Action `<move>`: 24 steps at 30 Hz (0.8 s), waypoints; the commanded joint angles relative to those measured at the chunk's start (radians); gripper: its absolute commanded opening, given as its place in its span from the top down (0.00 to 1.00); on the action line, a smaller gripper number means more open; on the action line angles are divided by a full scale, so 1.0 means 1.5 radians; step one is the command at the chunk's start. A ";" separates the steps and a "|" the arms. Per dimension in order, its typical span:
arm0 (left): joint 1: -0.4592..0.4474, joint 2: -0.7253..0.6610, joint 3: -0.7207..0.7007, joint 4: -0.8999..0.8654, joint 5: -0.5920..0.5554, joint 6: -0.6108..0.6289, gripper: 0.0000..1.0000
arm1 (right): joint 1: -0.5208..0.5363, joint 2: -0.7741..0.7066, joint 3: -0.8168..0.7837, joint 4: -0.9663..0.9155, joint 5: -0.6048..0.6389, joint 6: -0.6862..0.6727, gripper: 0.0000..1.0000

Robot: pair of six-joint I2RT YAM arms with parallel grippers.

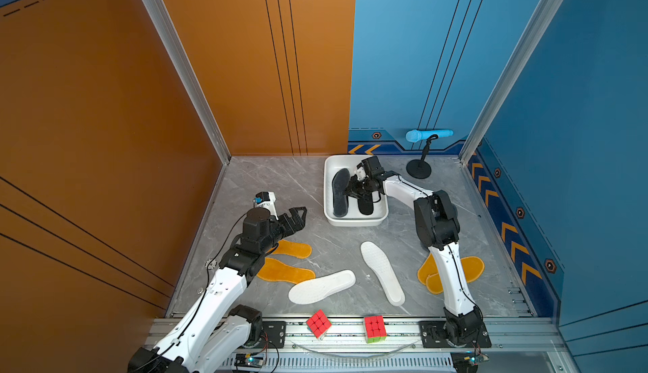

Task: Put the insoles into the storage box
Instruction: Place the insole in the storage box.

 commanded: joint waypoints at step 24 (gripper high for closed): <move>0.007 0.000 -0.015 0.006 0.020 -0.009 0.02 | -0.002 -0.078 0.047 -0.145 0.029 -0.052 0.49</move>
